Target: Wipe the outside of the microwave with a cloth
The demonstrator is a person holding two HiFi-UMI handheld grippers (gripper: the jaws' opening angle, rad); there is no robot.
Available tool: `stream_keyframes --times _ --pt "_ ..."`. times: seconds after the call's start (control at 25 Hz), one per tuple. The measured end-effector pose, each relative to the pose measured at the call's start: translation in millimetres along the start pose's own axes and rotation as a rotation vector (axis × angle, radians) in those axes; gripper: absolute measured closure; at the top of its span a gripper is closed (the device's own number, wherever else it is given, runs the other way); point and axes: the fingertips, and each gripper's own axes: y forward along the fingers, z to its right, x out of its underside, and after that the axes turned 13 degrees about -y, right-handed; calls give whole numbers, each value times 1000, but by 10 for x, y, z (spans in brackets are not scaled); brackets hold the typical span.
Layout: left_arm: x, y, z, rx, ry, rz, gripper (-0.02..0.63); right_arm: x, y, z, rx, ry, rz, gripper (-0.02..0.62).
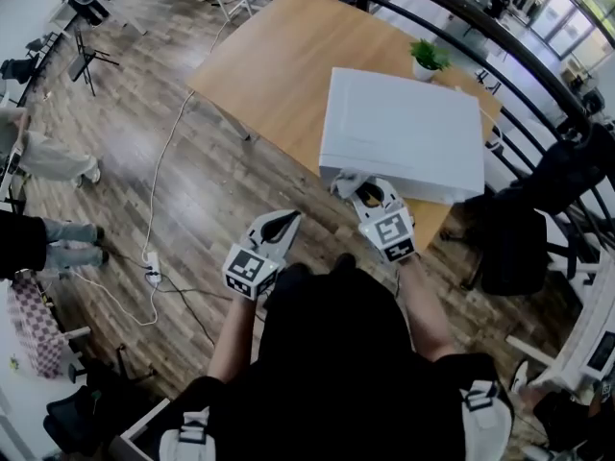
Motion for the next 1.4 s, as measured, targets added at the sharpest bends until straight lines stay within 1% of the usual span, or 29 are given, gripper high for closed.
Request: stream_keyframes --times 0.12,0.2,0.36,0.48,0.72,0.88,1.16,1.4 --pt "22 18 37 -15 -15 2 606 -59 139 30 -15 -18 -15 578" --pt "82 7 59 -15 -25 -6 606 -99 213 50 -9 -11 -17 578" --pt "166 -32 0 -12 -40 -40 606 -147 350 98 8 36 -41 578" --pt "73 -2 -163 4 -41 -45 606 -176 475 159 24 68 -59 578" --pt "-227 131 -583 76 -8 -45 606 -170 758 216 70 101 -120 578" --pt "-406 263 -805 145 17 -57 606 -106 851 304 128 119 -192 578" --pt "-447 461 -1031 280 53 -96 606 103 944 389 216 127 -314 578" --pt "-473 498 -1212 353 87 -128 606 164 1021 431 283 75 -382 578"
